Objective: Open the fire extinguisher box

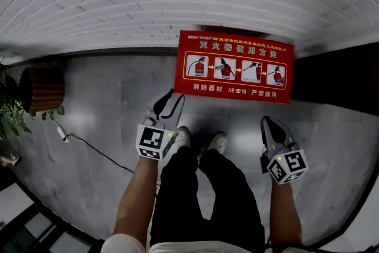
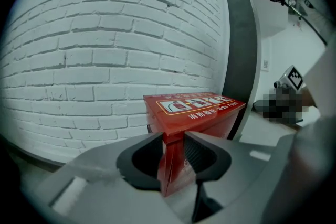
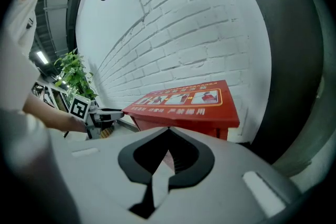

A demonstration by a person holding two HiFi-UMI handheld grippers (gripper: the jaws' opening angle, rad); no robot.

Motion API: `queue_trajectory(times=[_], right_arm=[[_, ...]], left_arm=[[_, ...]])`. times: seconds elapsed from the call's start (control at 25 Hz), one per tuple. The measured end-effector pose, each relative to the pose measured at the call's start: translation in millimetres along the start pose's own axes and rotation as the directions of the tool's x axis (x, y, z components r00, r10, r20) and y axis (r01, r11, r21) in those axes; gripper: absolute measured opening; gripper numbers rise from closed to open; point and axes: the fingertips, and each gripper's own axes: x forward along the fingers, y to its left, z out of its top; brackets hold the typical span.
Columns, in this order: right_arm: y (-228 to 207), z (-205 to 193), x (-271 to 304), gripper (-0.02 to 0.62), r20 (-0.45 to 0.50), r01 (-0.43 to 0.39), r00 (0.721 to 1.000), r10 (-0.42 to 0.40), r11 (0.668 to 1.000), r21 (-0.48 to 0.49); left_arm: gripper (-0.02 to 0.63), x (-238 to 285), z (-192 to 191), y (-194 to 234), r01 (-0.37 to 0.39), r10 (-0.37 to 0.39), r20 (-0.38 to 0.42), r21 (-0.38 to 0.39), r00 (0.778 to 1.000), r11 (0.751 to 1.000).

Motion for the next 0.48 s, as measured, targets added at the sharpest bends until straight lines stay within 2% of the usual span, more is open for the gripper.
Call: queue_trajectory(times=[0.08, 0.28, 0.4, 0.48], right_arm=[[-0.4, -6.4, 2.5, 0.003, 0.003, -0.003, 1.000, 0.003, 1.000, 0.004], [-0.1, -17.8, 7.5, 0.003, 0.025, -0.013, 1.000, 0.013, 1.000, 0.013], [4.3, -7.5, 6.8, 0.003, 0.021, -0.001, 1.000, 0.001, 1.000, 0.011], [2.1, 11.9, 7.9, 0.003, 0.017, 0.004, 1.000, -0.004, 1.000, -0.001]], left_arm=[[0.140, -5.6, 9.1, -0.6, 0.003, -0.003, 0.038, -0.009, 0.999, 1.000], [0.141, -14.4, 36.5, -0.2, 0.007, -0.010, 0.078, 0.035, 0.997, 0.999], [0.141, -23.0, 78.8, 5.0, 0.002, -0.001, 0.147, -0.006, 0.989, 1.000], [0.140, -22.5, 107.6, 11.3, -0.002, -0.003, 0.159, 0.033, 0.987, 0.999]])
